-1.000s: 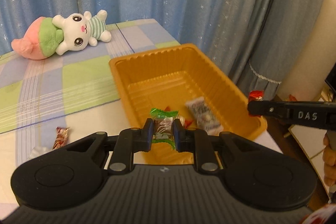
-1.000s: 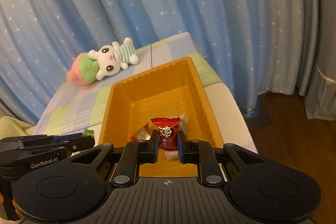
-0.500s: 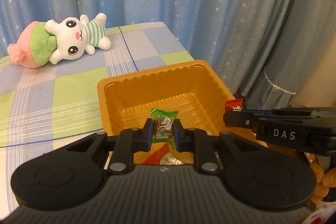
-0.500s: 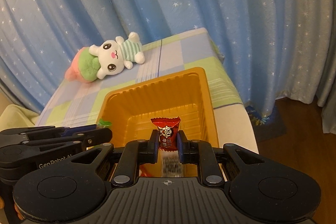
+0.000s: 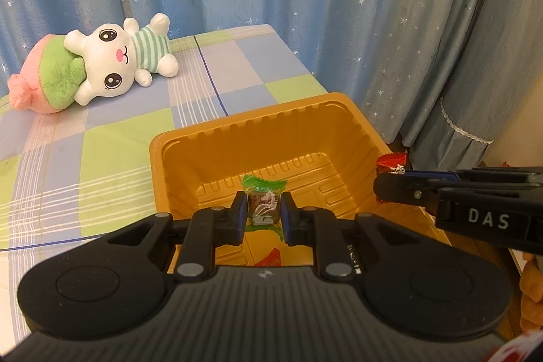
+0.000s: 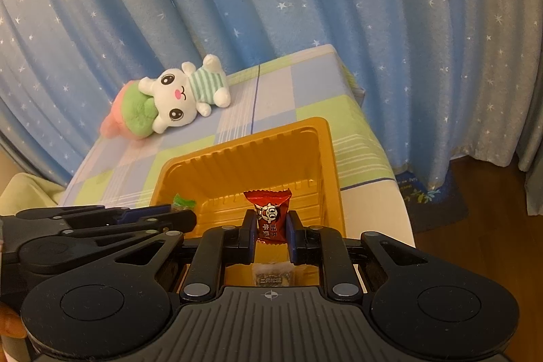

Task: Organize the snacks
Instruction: 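Carry both candies over the orange tray and open both tools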

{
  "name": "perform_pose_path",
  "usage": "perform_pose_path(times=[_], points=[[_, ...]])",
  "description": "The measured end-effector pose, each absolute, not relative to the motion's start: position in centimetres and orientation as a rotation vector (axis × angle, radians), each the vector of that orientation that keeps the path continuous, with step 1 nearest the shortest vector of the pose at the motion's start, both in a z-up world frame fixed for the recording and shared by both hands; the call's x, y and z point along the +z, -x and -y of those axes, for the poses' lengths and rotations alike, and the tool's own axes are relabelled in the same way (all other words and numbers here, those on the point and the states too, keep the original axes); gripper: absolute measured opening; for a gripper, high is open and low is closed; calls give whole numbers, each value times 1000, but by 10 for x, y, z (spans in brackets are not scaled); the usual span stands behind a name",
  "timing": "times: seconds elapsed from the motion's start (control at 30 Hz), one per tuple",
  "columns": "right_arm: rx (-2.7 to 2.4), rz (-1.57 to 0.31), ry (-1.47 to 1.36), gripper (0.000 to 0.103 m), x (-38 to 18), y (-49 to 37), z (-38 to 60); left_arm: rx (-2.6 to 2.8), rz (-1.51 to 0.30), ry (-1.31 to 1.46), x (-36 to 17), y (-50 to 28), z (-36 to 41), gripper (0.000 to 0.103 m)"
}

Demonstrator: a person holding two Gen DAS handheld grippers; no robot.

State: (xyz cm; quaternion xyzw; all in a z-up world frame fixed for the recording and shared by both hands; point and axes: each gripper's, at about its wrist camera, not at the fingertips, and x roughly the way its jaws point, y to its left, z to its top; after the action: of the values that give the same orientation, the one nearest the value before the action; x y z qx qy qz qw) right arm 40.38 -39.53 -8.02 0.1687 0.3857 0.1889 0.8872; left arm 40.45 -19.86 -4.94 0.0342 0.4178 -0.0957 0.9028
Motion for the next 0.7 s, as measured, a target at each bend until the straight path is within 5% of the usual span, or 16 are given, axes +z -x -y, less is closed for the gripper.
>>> perform_pose_path(times=[0.7], points=[[422, -821, -341, 18, -87, -408, 385, -162, -858, -17, -44, -394, 181, 31]])
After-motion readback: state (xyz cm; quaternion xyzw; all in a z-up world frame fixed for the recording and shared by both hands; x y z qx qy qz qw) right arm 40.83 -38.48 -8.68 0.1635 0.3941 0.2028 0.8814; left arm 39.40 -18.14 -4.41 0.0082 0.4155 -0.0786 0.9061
